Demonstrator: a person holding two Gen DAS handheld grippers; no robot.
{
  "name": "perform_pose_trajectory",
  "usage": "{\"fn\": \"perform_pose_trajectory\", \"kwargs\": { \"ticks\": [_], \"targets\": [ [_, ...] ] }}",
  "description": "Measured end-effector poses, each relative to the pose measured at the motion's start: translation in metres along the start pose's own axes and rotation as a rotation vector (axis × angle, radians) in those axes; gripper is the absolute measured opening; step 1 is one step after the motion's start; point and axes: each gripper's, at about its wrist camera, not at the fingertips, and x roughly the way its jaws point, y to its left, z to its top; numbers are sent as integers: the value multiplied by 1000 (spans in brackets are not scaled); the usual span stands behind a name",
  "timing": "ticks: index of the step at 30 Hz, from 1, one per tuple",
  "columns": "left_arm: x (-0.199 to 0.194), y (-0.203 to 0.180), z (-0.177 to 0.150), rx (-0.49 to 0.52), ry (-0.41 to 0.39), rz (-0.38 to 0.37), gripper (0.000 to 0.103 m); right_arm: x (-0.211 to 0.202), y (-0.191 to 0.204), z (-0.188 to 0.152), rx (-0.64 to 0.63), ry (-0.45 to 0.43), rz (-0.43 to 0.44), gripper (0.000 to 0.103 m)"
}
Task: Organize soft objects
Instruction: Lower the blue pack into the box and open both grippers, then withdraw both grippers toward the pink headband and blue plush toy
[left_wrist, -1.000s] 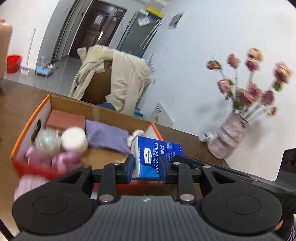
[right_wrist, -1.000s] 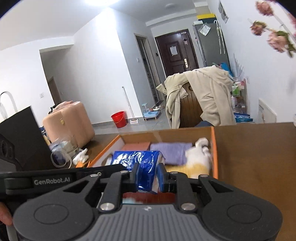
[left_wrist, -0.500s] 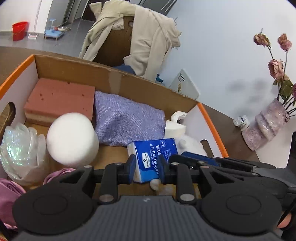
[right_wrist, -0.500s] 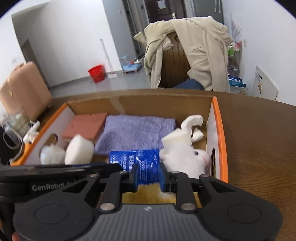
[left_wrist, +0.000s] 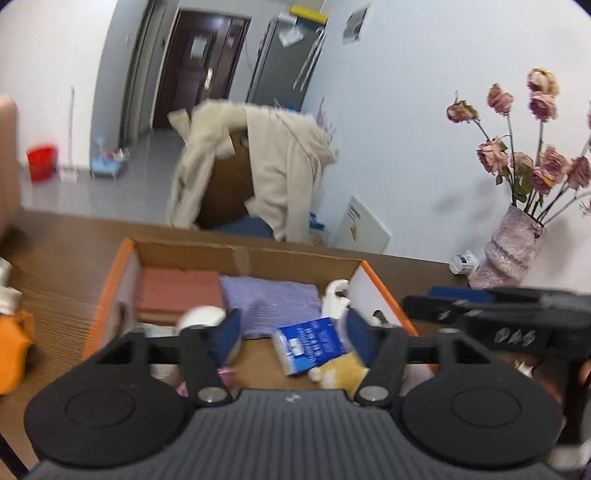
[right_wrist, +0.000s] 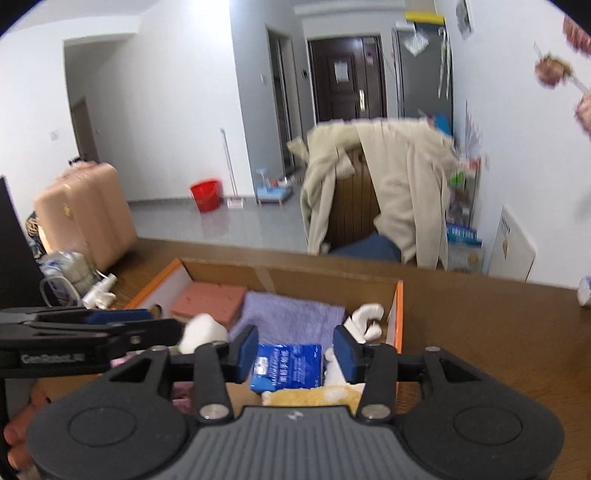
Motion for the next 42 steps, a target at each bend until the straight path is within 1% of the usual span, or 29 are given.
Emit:
{"fn": "perform_pose_trajectory", "kwargs": {
  "ticks": [3,4,5,6,8,10,12,14,15,17,19,20,21,23,25,27,30,32,36,40,41,42],
  "targets": [
    [-41,1,-13,65,-45,48,78,-32,7,-9,-15,-41,14,59],
    [-53,1,-18,78,-55,62,82,-44,9,-15,-18,-51,25,59],
    [-65,3,-23,85,-66,76,83,-53,11,-19,-20,-59,33,60],
    [-77,4,-28,88,-79,90,83,-63,14,-25,-20,-74,43,62],
    [-98,8,-39,77,-113,118,88,-80,19,-35,-25,-98,58,67],
    [-113,12,-51,64,-140,151,89,-95,24,-48,-31,-125,70,70],
    [-126,15,-67,48,-151,184,89,-106,30,-64,-35,-135,85,73],
    [-137,18,-86,35,-156,205,92,-113,37,-84,-46,-142,110,77],
    [-143,20,-95,29,-158,212,93,-115,41,-94,-54,-146,122,80],
    [-152,26,-116,-2,-153,238,94,-120,48,-119,-69,-147,138,81],
    [-161,33,-138,-40,-139,253,95,-121,53,-142,-56,-120,139,81],
    [-166,38,-149,-71,-133,254,98,-122,55,-153,-37,-105,140,81],
    [-170,44,-160,-101,-126,246,99,-123,57,-165,-17,-91,149,81],
    [-174,56,-178,-150,-90,233,99,-125,63,-187,8,-76,178,81],
    [-175,65,-191,-168,-55,251,99,-124,75,-203,-7,-56,195,81],
    [-176,73,-194,-184,-41,258,99,-122,85,-208,-23,-43,195,81],
    [-178,81,-192,-194,-59,249,99,-117,96,-207,-44,-34,178,81],
    [-177,83,-191,-198,-64,234,99,-112,100,-203,-41,-35,151,81],
    [-163,82,-188,-191,-45,201,99,-98,100,-196,-18,-19,129,81],
    [-144,80,-175,-167,-43,157,99,-85,103,-187,-9,-13,127,80],
    [-138,81,-169,-162,-46,146,99,-81,105,-183,-13,-24,123,78],
    [-132,83,-162,-170,-41,140,99,-77,108,-178,-19,-38,115,74]
  ]
}}
